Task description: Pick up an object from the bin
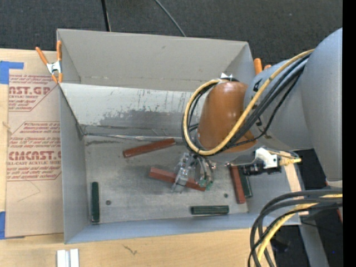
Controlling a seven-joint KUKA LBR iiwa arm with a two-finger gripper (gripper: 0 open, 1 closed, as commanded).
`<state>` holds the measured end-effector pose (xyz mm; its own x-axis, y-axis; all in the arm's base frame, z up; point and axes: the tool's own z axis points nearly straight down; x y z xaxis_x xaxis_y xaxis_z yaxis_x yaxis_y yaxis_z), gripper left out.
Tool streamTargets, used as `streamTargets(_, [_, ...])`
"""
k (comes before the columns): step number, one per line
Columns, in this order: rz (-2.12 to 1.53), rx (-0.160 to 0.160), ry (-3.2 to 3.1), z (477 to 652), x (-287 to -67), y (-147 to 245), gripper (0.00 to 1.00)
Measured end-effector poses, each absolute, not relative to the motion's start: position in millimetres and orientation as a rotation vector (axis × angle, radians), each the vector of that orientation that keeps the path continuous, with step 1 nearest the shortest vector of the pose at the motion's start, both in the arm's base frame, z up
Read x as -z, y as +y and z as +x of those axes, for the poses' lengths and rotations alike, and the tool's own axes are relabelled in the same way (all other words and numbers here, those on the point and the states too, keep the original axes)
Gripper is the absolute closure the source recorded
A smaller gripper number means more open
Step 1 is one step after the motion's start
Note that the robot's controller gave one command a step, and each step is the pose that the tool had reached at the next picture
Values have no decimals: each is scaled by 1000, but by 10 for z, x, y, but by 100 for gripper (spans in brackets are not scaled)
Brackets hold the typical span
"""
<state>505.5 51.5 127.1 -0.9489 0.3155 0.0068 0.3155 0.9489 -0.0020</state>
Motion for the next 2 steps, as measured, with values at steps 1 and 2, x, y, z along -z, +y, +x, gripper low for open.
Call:
streamTargets(1, [-494,-1,-3098,5018,-1946,540,100])
streamTargets(2, [-528,-1,-3095,4943,-2595,691,100])
